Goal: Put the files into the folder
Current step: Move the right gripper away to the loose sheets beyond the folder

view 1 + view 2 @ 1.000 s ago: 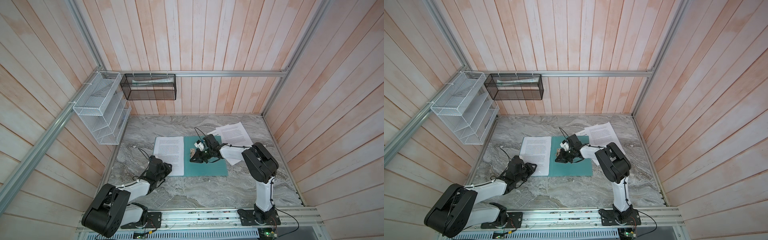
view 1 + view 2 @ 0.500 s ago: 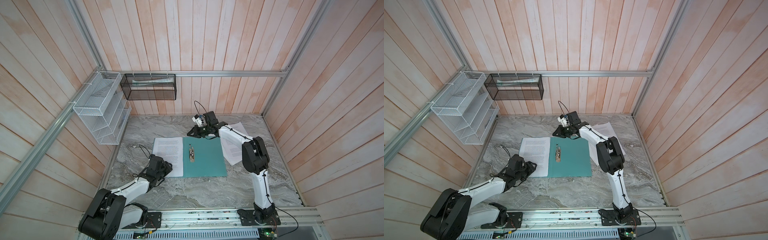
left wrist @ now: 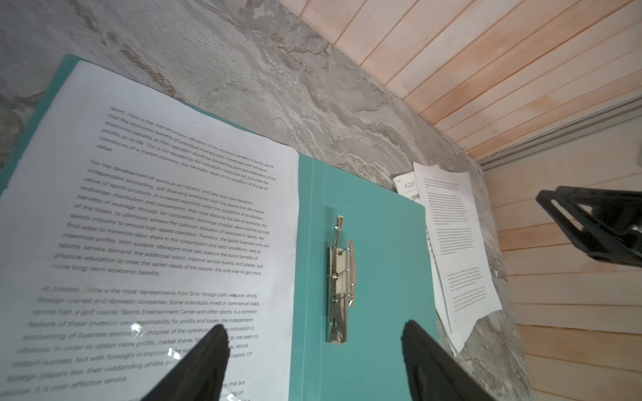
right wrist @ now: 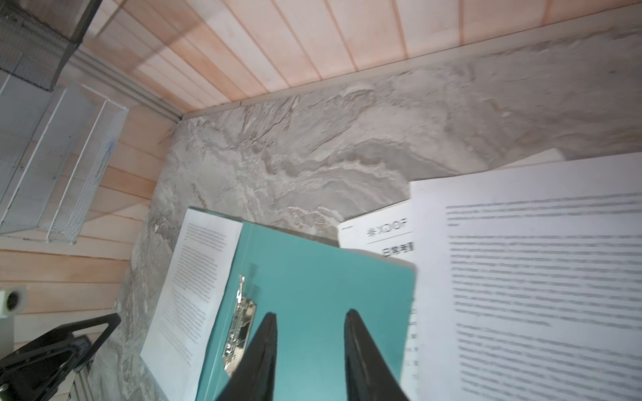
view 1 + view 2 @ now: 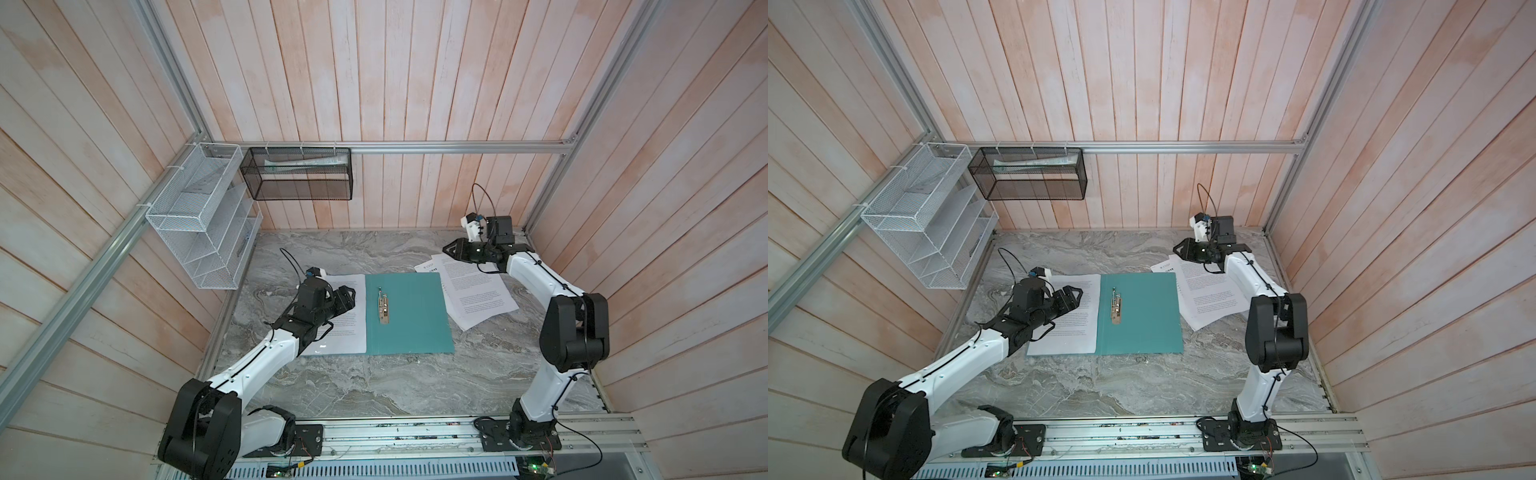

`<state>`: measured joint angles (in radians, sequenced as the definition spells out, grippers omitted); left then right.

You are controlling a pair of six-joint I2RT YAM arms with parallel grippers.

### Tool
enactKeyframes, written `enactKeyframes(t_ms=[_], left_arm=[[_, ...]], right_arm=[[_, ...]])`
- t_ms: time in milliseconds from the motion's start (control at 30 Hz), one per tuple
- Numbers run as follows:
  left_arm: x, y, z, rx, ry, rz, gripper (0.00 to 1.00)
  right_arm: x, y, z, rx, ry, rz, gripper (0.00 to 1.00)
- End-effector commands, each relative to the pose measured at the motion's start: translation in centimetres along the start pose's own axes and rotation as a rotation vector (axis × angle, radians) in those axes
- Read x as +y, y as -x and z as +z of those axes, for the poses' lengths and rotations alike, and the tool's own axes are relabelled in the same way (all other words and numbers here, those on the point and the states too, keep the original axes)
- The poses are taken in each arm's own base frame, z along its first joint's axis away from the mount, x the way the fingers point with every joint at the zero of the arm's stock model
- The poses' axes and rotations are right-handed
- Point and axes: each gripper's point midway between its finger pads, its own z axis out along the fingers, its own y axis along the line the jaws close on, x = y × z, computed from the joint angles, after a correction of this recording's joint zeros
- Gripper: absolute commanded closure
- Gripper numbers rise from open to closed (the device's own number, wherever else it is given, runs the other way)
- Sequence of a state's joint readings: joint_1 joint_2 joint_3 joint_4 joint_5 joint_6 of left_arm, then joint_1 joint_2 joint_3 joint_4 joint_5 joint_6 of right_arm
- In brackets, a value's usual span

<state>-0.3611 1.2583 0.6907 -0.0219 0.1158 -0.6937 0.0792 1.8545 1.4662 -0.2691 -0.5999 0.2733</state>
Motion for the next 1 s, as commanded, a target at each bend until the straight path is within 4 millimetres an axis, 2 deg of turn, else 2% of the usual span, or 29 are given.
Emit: enactKeyframes(t_ms=[0, 133, 167, 200, 267, 400, 533, 667, 767, 967], left_arm=[[-1.6, -1.0, 0.8, 0.053, -0.076, 0.051, 0.20], [-2.1, -2.3, 1.1, 0.092, -0.124, 0.063, 0.19], [-2.3, -2.5, 1.1, 0.096, -0.138, 0.063, 0.20], [-2.5, -2.8, 1.0, 0.102, -0.152, 0.064, 0.19], [-2.7, -3.1, 0.9, 0.105, -0.169, 0.066, 0.19], [-3.2, -3.5, 0.9, 0.101, -0.202, 0.056, 0.19], [-3.1, -4.0, 1.3, 0.123, -0.202, 0.046, 0.19], [-2.8, -4.4, 1.6, 0.135, -0.190, 0.046, 0.19], [-2.1, -4.8, 1.9, 0.147, -0.165, 0.052, 0.20], [-1.2, -5.7, 2.4, 0.171, -0.133, 0.036, 0.21]], right_arm=[[-4.5, 1.4, -1.1, -0.026, -0.001, -0.001, 0.67], [-9.5, 2.5, -2.3, -0.043, -0.048, 0.032, 0.61], [-10.4, 2.6, -2.4, -0.036, -0.058, 0.029, 0.59], [-11.6, 2.5, -2.7, -0.027, -0.075, 0.026, 0.53], [-13.4, 2.2, -3.2, -0.005, -0.100, 0.018, 0.52], [-17.4, 0.2, -3.8, 0.046, -0.178, 0.039, 0.53], [-20.4, -2.5, -4.2, 0.103, -0.250, 0.058, 0.54], [-22.4, -4.4, -4.9, 0.121, -0.296, 0.084, 0.55], [-22.9, -5.3, -5.2, 0.126, -0.287, 0.098, 0.56], [-23.5, -6.1, -4.2, 0.120, -0.190, 0.153, 0.57]])
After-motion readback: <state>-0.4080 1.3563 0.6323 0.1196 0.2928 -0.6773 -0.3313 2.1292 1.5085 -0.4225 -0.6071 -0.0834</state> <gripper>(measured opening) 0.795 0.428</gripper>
